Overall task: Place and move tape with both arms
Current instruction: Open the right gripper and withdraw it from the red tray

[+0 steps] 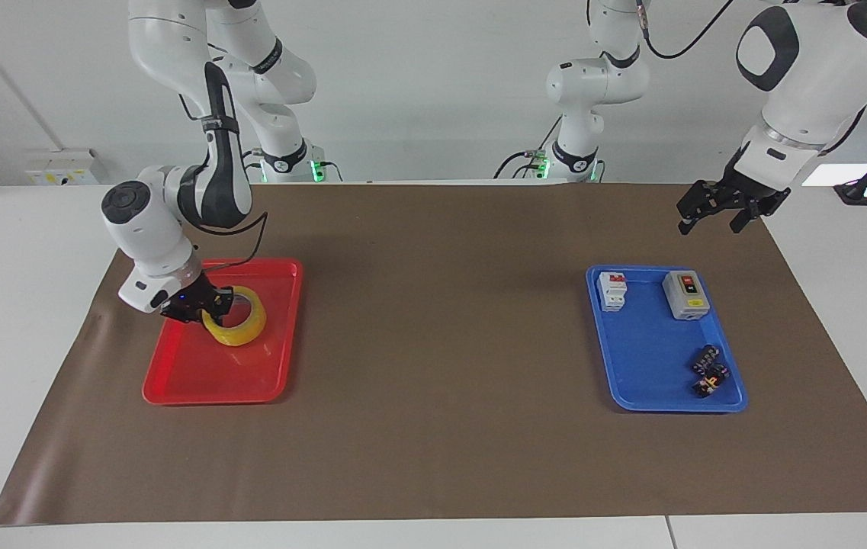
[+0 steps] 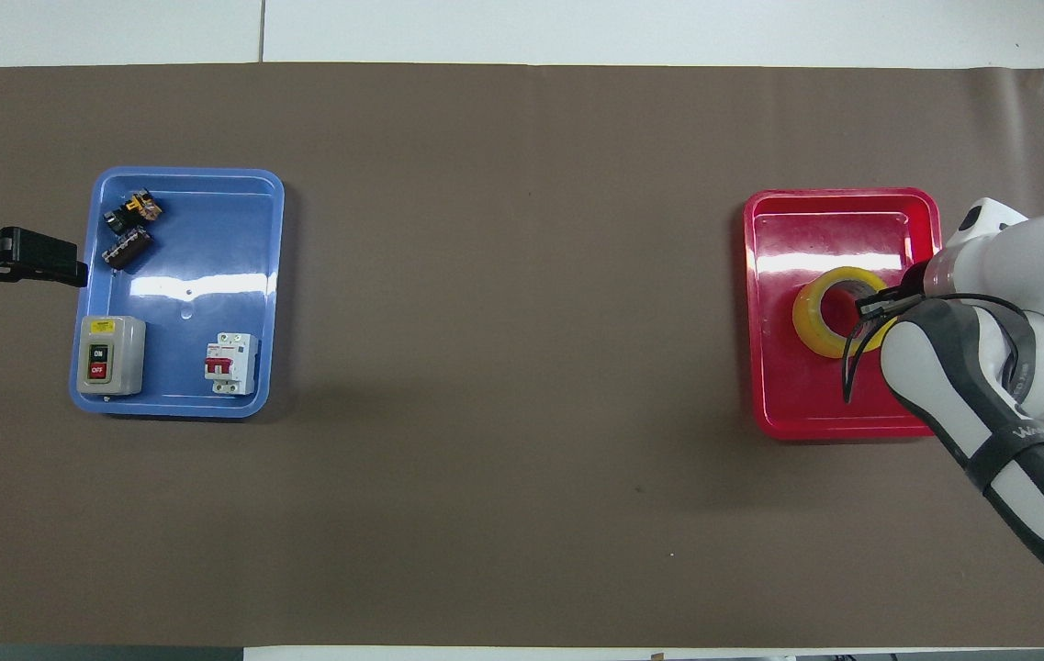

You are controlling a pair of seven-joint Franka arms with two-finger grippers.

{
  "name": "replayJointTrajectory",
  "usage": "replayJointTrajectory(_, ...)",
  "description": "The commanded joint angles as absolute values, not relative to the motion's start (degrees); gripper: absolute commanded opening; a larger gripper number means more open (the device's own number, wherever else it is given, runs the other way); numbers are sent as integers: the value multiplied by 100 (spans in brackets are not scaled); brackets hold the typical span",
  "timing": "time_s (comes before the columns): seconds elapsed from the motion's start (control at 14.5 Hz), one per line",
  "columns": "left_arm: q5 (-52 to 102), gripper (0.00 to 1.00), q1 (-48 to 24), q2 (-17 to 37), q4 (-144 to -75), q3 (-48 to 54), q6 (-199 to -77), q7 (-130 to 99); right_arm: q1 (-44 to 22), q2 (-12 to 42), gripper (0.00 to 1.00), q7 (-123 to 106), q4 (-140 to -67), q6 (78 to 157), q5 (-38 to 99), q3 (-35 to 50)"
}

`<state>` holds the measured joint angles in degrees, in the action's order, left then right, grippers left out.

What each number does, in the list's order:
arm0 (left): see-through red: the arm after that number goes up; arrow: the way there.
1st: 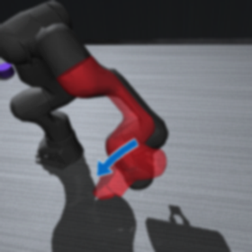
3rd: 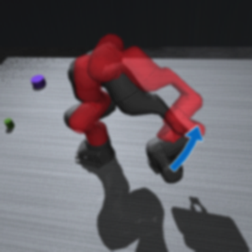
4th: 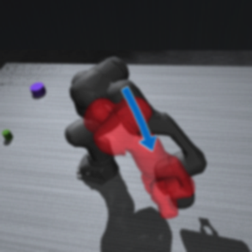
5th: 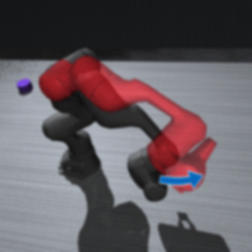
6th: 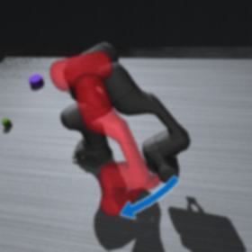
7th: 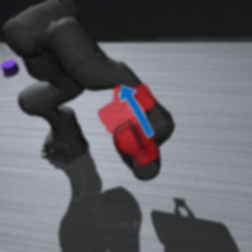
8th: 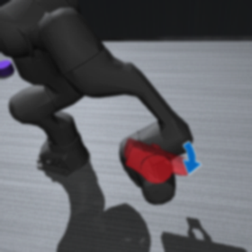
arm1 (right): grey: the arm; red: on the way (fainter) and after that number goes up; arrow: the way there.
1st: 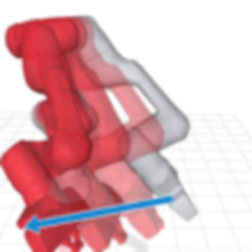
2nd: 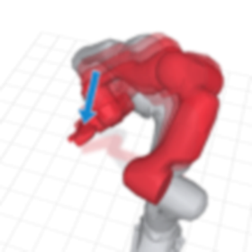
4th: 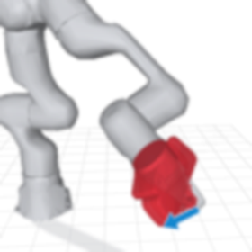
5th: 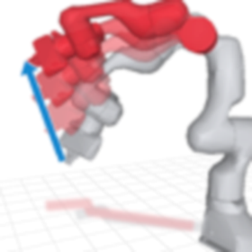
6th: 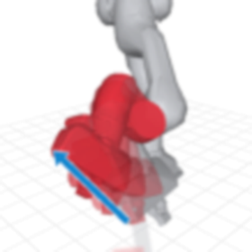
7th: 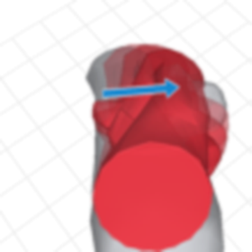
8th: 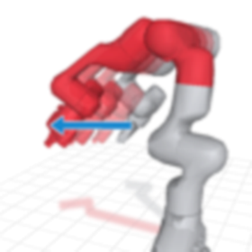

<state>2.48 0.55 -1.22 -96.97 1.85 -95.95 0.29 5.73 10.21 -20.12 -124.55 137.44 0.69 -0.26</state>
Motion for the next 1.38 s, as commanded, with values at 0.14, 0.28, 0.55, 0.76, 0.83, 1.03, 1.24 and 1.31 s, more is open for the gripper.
replayJointTrajectory(0.14,299,100,79,-229,-9765,176,-9571,70,642,896,100,-2083,-12639,13939,44,17)
replayJointTrajectory(0.28,299,100,79,-229,-9765,176,-9571,70,642,914,100,-2057,-12516,13870,44,18)
replayJointTrajectory(0.55,299,100,79,-229,-9765,176,-9571,70,519,800,100,-970,-11841,13283,35,9)
replayJointTrajectory(0.76,299,100,79,-229,-9765,176,-9571,70,326,747,100,68,-11190,12632,-157,9)
replayJointTrajectory(0.83,299,100,79,-229,-9765,176,-9571,70,203,712,100,366,-10945,12317,-289,9)
replayJointTrajectory(1.03,299,100,88,-229,-9765,176,-9571,70,18,607,100,756,-10075,11193,-325,17)
replayJointTrajectory(1.24,299,100,79,-229,-9765,176,-9571,70,17,344,100,773,-9397,10286,-290,70)
replayJointTrajectory(1.31,299,100,79,-229,-9765,176,-9571,70,18,177,100,773,-9317,10048,-255,70)
